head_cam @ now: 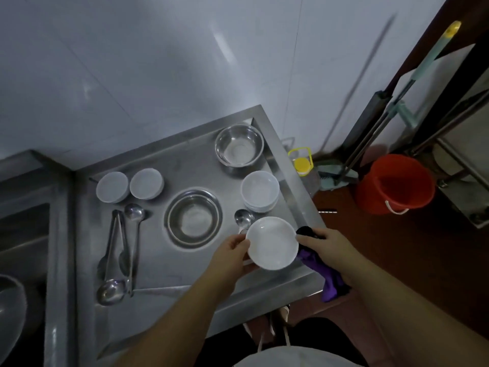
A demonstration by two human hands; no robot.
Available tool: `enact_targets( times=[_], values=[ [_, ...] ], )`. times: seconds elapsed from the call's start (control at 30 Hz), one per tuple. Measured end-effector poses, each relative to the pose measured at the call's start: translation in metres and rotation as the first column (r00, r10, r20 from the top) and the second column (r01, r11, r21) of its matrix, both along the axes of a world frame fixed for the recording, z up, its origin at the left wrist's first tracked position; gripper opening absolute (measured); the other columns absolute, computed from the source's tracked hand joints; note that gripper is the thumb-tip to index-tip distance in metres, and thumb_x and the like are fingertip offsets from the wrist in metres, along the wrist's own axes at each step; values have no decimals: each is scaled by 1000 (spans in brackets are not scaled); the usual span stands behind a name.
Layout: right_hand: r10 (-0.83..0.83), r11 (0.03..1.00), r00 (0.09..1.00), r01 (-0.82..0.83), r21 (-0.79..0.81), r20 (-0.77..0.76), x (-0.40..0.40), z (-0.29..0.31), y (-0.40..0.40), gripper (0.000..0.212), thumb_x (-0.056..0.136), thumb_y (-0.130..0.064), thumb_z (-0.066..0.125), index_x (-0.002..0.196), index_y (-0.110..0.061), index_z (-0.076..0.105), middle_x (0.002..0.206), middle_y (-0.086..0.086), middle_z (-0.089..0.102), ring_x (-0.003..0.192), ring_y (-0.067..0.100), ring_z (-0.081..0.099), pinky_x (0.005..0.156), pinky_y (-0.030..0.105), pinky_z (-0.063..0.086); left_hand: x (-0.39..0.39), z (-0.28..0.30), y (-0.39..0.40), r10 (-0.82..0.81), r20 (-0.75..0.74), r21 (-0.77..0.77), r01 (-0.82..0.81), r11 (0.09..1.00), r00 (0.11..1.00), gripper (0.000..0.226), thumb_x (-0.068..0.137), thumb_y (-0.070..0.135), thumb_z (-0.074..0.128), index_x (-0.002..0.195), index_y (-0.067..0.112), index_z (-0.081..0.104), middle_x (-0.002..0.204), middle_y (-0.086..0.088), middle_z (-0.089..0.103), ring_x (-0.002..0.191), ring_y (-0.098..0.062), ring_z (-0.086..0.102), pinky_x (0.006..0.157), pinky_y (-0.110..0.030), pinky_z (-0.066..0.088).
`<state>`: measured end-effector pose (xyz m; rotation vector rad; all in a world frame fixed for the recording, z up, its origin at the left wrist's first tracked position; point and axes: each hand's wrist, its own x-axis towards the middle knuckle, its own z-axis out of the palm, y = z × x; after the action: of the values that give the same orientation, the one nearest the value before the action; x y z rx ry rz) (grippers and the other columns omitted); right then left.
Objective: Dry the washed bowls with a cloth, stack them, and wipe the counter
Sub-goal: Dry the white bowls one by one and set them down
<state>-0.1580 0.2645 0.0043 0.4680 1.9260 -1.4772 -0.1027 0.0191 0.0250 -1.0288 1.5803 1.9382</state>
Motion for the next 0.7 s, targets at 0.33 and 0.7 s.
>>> enact_targets(
  times=[0.33,0.7],
  values=[
    [-75,988,996,67,139,56,5,-67,16,19,89,-38,82,107,-33,78,104,-2,80,98,22,75,95,50,61,-16,-62,25,-63,129,-7,64,998,990,17,106,17,59,121,11,66,126,-14,68,110,-29,71,83,-40,67],
    [-20,966,1000,18,256,8,-13,-106,-6,18,93,-37,75,109,-28,79,96,-5,77,91,20,72,80,39,60,-38,-115,19,-11,181,-244,55,968,983,12,101,21,64,106,27,73,104,5,73,95,-19,71,88,-40,64]
  ],
)
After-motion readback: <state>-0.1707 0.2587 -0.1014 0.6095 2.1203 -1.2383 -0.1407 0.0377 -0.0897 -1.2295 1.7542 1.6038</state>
